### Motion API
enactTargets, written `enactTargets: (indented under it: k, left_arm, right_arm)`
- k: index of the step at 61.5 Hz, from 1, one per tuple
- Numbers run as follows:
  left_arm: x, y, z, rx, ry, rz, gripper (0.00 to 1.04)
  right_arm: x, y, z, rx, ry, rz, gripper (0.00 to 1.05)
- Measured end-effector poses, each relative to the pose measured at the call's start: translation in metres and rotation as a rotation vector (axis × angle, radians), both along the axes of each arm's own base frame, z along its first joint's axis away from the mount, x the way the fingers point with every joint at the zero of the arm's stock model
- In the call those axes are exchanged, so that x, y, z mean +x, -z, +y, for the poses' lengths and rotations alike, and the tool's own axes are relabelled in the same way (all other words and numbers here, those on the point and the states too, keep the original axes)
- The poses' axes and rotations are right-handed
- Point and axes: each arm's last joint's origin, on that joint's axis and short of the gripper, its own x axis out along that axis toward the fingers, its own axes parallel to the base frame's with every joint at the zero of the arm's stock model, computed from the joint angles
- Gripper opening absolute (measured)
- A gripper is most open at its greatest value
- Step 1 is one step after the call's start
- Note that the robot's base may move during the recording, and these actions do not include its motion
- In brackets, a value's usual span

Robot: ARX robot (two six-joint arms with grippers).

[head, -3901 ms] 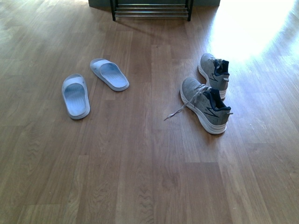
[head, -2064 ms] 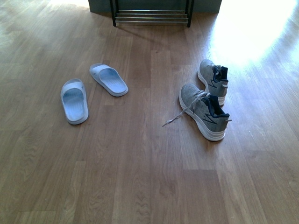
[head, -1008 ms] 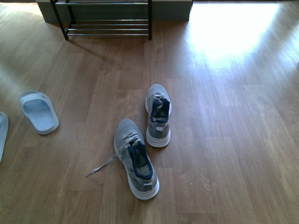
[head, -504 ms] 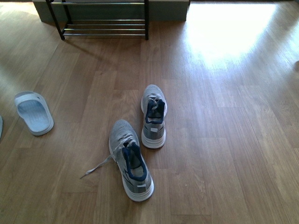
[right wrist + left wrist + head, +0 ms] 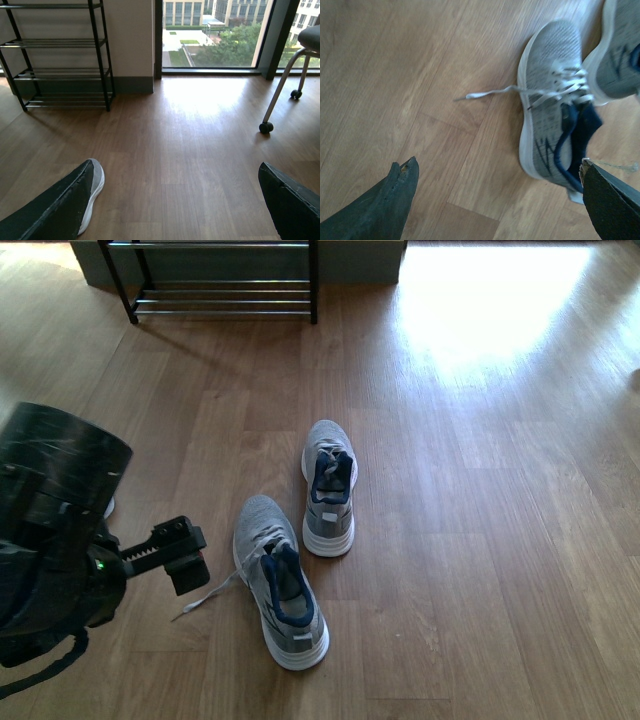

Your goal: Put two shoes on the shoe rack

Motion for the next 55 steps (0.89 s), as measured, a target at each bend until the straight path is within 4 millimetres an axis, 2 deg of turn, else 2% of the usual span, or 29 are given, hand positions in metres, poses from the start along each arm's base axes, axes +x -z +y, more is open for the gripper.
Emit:
enactTargets:
  k: [3, 11, 25, 43, 55]
  left_arm:
    - [0.007, 0.009, -0.003, 0.002, 0.007, 0.032, 0.95]
    - [0.041, 0.042, -0.018, -0.045, 0.094, 0.084, 0.95]
    - [0.067, 0.076, -0.029, -0.111, 0.227, 0.097, 0.95]
    - [0.089, 0.106, -0.047, -0.18, 0.338, 0.106, 0.95]
    - [0.093, 0.108, -0.069, -0.27, 0.396, 0.085, 0.95]
  right_arm:
    - [0.0, 0.0, 0.0, 0.0, 0.0, 0.0, 0.96]
    - [0.0, 0.0, 0.0, 0.0, 0.0, 0.0, 0.96]
    - [0.0, 0.0, 0.0, 0.0, 0.0, 0.0, 0.96]
    - [0.0, 0.0, 0.0, 0.0, 0.0, 0.0, 0.96]
    - [0.0, 0.0, 0.0, 0.0, 0.0, 0.0, 0.96]
